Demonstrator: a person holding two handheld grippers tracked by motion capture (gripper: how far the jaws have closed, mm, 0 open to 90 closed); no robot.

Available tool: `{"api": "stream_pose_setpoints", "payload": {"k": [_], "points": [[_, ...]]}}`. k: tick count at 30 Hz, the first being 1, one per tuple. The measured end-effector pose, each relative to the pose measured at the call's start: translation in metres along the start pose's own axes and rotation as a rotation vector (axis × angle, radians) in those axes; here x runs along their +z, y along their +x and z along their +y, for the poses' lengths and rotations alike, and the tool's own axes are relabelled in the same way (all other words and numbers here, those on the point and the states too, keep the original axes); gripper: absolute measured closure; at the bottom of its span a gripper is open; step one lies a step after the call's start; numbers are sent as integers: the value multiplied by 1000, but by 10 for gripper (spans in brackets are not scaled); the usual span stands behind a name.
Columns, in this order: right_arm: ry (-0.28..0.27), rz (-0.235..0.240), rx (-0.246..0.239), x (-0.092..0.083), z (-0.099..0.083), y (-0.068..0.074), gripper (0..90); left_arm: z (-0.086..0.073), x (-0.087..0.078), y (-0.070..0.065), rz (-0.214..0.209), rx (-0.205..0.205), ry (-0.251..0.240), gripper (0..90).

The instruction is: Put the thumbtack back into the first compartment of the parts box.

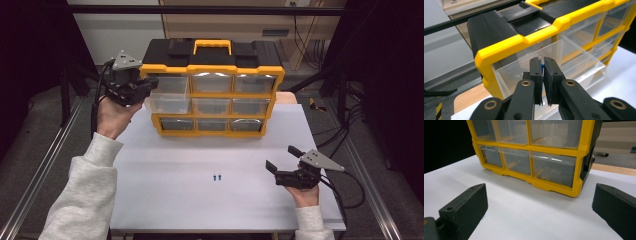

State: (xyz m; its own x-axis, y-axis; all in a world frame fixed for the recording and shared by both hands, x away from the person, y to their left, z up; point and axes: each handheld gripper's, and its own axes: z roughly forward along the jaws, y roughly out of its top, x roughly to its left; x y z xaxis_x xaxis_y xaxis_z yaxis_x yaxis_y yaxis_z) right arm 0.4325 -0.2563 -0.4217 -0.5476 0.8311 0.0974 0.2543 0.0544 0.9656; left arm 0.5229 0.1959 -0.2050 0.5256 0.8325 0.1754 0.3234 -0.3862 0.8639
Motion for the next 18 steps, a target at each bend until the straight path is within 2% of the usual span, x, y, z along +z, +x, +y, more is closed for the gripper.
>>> {"api": "stream_pose_setpoints", "payload": {"k": [1, 4, 5, 9, 18], "points": [[-3, 0, 0, 0, 0, 0, 7, 0, 2, 0, 2, -12, -4, 850], [-2, 1, -2, 0, 0, 0, 7, -1, 6, 1, 11, -2, 21, 850], [0, 0, 0, 0, 0, 0, 7, -2, 9, 3, 19, 6, 43, 850], [-1, 3, 3, -1, 0, 0, 7, -3, 16, 5, 20, 13, 68, 850], [0, 1, 1, 0, 0, 0, 7, -4, 25, 8, 35, 5, 117, 848]]}}
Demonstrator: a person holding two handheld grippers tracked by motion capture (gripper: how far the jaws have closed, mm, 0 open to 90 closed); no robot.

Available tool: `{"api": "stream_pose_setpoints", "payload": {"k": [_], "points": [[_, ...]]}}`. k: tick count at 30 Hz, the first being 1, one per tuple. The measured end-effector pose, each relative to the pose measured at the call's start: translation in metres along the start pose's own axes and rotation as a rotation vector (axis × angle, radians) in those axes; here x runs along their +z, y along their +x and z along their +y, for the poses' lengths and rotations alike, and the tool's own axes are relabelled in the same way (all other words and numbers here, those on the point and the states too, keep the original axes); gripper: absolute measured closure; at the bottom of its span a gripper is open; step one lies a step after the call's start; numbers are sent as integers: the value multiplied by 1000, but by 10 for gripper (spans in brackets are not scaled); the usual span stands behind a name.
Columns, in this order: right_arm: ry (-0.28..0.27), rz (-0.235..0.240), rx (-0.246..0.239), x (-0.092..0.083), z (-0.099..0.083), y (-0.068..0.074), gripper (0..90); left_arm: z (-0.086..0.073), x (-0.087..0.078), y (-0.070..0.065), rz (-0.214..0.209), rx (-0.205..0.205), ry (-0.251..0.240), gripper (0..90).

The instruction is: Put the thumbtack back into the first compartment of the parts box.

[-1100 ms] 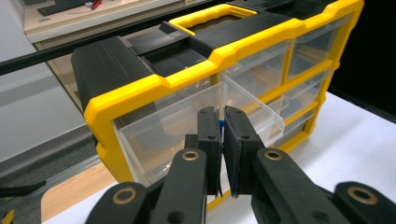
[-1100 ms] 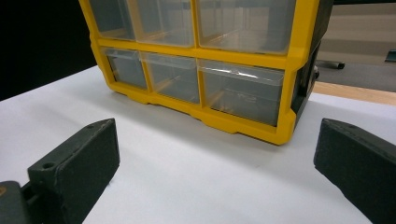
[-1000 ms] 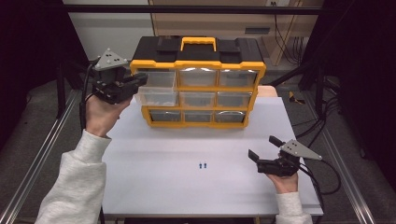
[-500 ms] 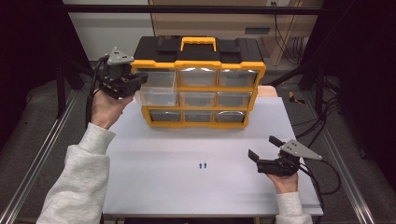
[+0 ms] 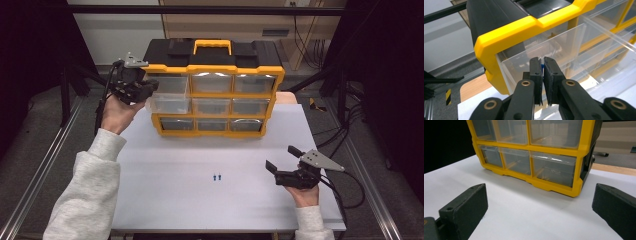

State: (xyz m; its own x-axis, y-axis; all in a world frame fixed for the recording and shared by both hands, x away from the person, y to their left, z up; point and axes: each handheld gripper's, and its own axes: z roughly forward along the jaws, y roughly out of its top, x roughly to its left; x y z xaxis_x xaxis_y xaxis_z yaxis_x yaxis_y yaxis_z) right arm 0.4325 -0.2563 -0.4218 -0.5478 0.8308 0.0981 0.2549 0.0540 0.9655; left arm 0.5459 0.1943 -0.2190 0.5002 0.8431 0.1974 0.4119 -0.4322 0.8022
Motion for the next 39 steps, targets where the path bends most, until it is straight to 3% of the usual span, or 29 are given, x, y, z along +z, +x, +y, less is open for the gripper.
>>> {"api": "stream_pose_setpoints", "payload": {"k": [8, 14, 16, 17, 20, 22, 23, 31, 34, 37, 39], "points": [[-3, 1, 0, 0, 0, 0, 7, 1, 8, 1, 10, -16, 29, 833], [-8, 6, -5, -1, 0, -1, 7, 2, 8, 2, 16, -33, -5, 712], [-9, 4, -5, 0, 0, 0, 7, 2, 4, 2, 13, -42, -35, 683], [-4, 3, 0, -1, 0, 0, 7, 2, 0, 0, 16, -63, -79, 621], [-6, 3, 0, 0, 0, 0, 6, 1, -10, -1, 8, -64, -136, 547], [-8, 3, 1, 0, 0, 0, 6, 1, -14, -2, 1, -69, -137, 490], [-8, 5, -1, 0, 0, 0, 6, -1, -20, -5, -11, -72, -164, 454], [-13, 3, 1, -1, 1, 0, 6, -14, -38, -10, -51, -66, -235, 192], [-15, 3, 2, 0, 1, 0, 6, -20, -44, -11, -43, -75, -252, 117], [-12, 5, 9, -1, 1, 0, 5, -27, -51, -12, -46, -79, -298, 88], [-16, 2, 5, -1, 1, 0, 6, -32, -55, -14, -54, -78, -296, 76]]}}
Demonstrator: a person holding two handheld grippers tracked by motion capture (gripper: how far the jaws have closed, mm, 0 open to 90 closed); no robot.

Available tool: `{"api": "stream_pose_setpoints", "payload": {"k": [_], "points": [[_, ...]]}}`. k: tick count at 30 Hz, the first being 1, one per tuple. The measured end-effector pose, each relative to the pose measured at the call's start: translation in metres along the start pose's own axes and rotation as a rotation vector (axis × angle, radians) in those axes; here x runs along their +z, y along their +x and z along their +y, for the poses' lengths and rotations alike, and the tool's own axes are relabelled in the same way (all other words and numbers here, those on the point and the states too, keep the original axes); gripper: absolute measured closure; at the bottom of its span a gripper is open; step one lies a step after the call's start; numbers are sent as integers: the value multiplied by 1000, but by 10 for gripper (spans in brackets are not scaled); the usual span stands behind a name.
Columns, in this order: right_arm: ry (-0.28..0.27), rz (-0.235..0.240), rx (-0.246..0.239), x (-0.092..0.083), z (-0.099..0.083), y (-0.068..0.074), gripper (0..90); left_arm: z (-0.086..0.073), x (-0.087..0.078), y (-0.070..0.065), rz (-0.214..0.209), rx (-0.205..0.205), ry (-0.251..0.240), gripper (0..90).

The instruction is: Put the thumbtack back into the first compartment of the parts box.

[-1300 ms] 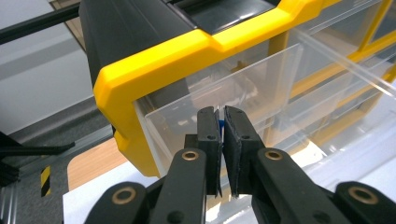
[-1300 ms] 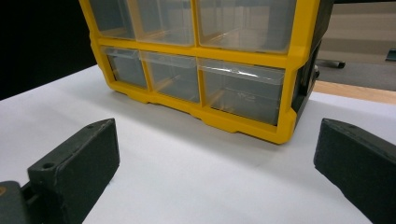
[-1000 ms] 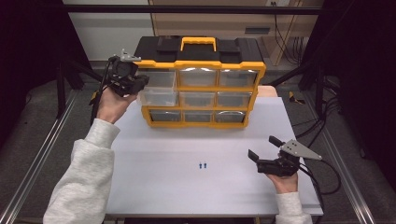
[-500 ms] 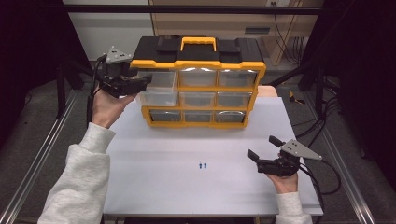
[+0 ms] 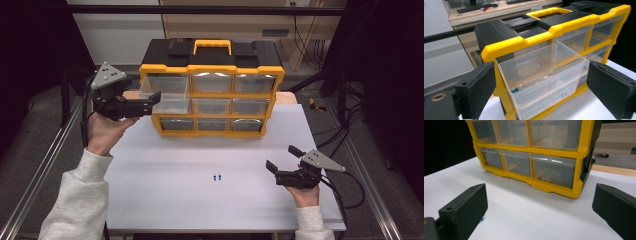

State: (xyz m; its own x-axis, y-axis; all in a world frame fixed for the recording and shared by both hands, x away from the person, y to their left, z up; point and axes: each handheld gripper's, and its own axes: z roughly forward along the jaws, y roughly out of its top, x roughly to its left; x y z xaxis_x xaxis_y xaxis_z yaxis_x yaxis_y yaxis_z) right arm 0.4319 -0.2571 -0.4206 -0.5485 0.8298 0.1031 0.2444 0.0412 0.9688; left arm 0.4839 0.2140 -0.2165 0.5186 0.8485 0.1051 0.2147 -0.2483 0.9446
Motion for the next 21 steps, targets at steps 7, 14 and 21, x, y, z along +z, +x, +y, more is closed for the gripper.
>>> {"api": "stream_pose_setpoints", "payload": {"k": [7, 14, 21], "points": [[3, 3, 5, 0, 0, 0, 6, -19, -11, -3, -11, 7, -33, 66], [4, 1, 1, 0, 0, 0, 6, -42, -13, -7, -23, 1, -30, 67], [2, 4, -11, 1, -1, 0, 6, -62, -10, -11, -25, -13, -8, 67]]}}
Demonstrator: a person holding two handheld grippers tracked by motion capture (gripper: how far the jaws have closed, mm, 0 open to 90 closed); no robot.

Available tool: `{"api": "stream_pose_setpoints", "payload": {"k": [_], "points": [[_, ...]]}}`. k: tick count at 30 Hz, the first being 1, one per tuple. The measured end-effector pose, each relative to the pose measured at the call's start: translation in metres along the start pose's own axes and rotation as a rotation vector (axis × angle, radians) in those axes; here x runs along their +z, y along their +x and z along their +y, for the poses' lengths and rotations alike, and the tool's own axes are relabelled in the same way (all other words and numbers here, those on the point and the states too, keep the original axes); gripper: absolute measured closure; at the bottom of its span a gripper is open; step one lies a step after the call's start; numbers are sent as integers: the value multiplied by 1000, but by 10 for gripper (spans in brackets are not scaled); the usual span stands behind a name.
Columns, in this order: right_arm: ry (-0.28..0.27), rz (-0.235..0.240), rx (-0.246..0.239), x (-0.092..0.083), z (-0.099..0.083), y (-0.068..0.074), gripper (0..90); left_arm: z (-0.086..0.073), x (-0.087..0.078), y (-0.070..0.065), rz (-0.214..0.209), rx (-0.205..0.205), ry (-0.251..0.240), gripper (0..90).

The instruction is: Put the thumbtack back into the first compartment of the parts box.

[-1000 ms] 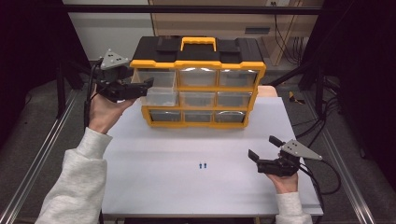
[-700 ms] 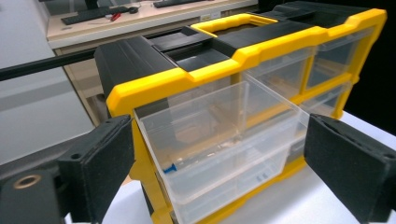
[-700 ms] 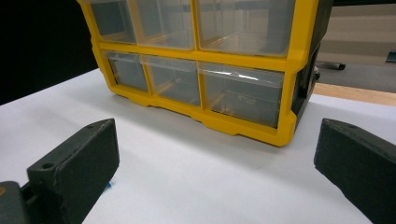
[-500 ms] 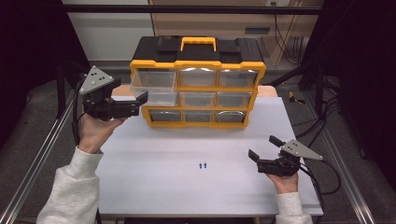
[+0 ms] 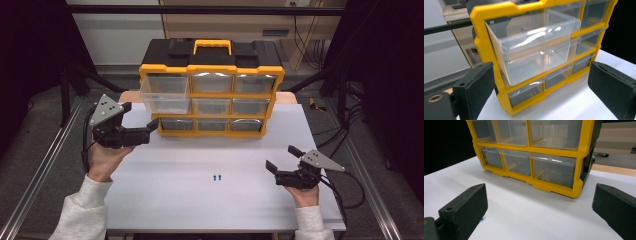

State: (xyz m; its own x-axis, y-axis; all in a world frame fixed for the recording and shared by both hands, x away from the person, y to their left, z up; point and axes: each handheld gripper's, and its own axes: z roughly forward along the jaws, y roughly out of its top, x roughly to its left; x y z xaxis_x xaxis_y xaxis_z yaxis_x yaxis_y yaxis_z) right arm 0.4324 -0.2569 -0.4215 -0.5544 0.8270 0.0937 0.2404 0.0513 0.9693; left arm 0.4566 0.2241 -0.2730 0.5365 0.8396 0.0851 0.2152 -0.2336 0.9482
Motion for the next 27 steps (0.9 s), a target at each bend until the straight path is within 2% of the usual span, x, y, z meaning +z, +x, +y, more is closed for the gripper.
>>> {"api": "stream_pose_setpoints", "payload": {"k": [7, 11, 14, 20, 23, 27], "points": [[-11, 0, 4, 0, 0, 0, 6, -14, 2, -3, -1, -9, -5, 67], [2, -2, 11, 0, 0, 1, 5, -24, 4, -7, -3, -18, -7, 68], [-3, 1, 1, 0, 0, 0, 5, -30, 6, -10, -5, -21, -4, 68], [-3, 0, 2, 0, 0, 0, 6, -49, 16, -16, -28, -41, 28, 69], [2, -3, 11, 0, 0, 1, 6, -54, 19, -19, -29, -39, 35, 69], [-2, 2, -1, 0, 0, 0, 6, -62, 24, -25, -43, -44, 45, 69]]}}
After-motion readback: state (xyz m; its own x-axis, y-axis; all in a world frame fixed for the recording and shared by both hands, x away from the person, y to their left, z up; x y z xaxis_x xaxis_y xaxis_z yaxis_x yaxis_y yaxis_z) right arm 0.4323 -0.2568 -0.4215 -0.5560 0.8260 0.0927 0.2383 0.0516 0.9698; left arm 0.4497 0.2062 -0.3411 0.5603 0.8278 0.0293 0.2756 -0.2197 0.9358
